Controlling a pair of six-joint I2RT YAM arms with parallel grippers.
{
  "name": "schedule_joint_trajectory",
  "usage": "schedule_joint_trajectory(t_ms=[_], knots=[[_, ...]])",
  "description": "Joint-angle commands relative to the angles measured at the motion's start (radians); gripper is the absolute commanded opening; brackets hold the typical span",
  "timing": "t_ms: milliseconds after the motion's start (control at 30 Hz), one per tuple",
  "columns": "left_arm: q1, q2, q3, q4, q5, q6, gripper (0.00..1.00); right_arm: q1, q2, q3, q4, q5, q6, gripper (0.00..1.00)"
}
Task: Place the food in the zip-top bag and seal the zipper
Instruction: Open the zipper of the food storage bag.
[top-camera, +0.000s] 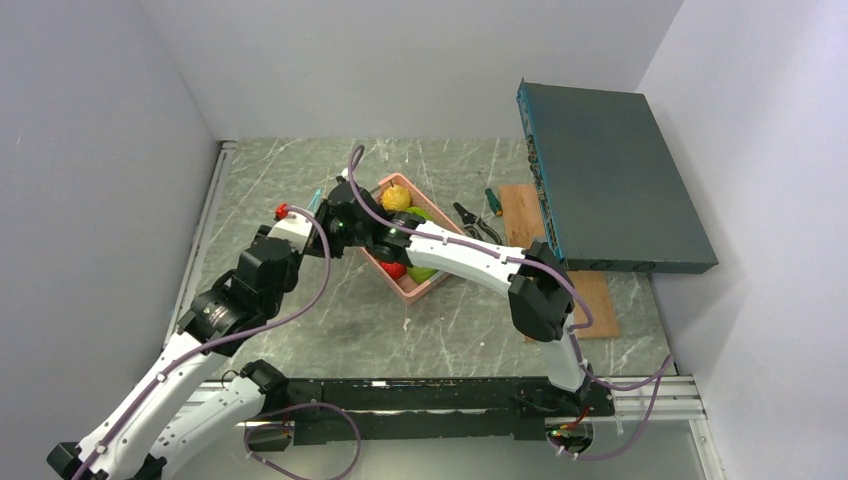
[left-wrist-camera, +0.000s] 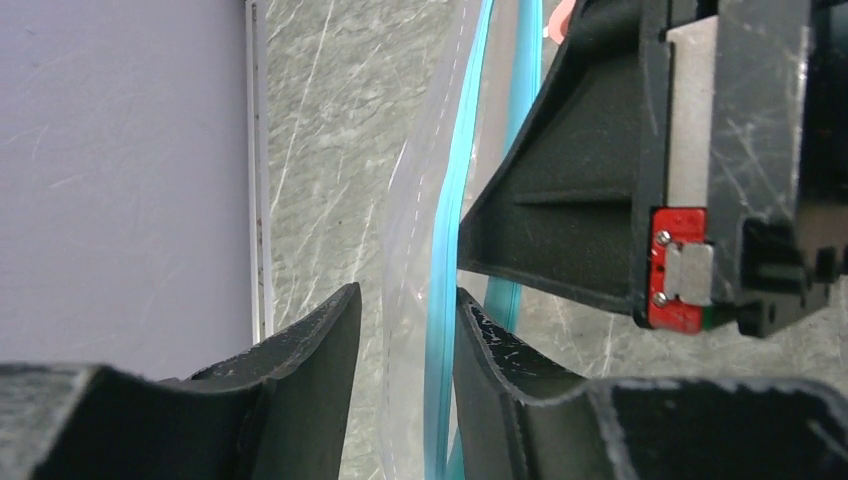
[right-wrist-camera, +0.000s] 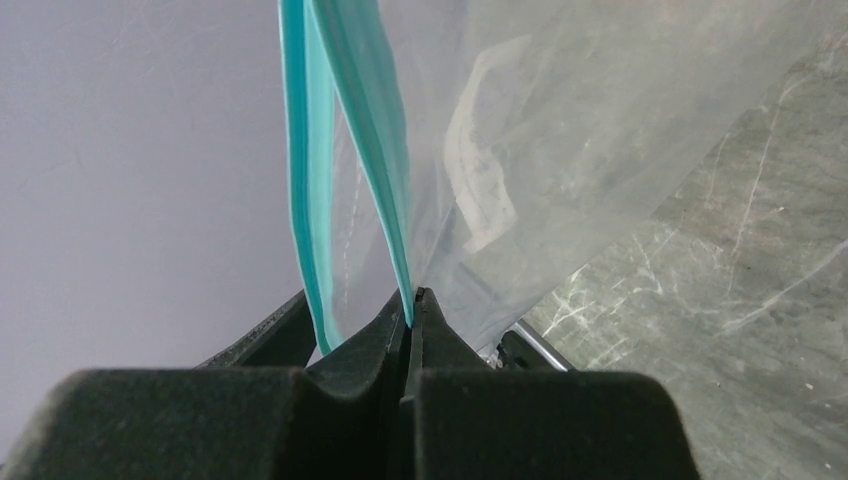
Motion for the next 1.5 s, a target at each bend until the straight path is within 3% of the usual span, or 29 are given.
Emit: schedule_joint_trajectory(t_ms=[0,233,267,333,367,600,867,1200,1300,1467], knots=[[-0.004,0.004,0.003,0.046,-0.075,-0.039,0.42,0.009,0.000,0.043,0.007,-0.005,-0.007,0.00],[-0.004,0.024,0.002,0.066,-0.097,-0.041,0.32,0.023,0.022,0.039,0.027,-0.044,-0.038,0.00],[-0.003,0.033,0.005,0.060,-0.108,-0.043,0.26,0.023,0.023,0.032,0.037,-0.053,-0.041,0.00],[-0.003,0.051,0.006,0.040,-0.137,-0.060,0.02,0.024,0.023,0.012,0.061,-0.073,-0.045,0.00],[-0.003,0.050,-0.005,0.036,-0.150,-0.067,0.00,0.025,0.021,-0.001,0.074,-0.081,-0.048,0.00],[-0.003,-0.059,-0.107,0.073,-0.151,-0.105,0.00,0.016,-0.020,-0.213,0.301,-0.161,-0.198,0.00],[-0.002,-0.105,-0.130,0.104,-0.151,-0.154,0.00,0.001,-0.096,-0.318,0.189,-0.046,-0.416,0.01],[-0.002,0.037,-0.089,0.074,-0.093,-0.199,0.00,0.002,-0.261,-0.345,0.036,0.066,-0.570,0.35],[-0.003,0.061,-0.082,0.068,-0.095,-0.204,0.00,0.001,-0.322,-0.386,0.005,0.087,-0.613,0.41],[-0.002,0.069,-0.075,0.050,-0.086,-0.218,0.00,-0.019,-0.438,-0.500,-0.057,0.262,-0.720,0.56]])
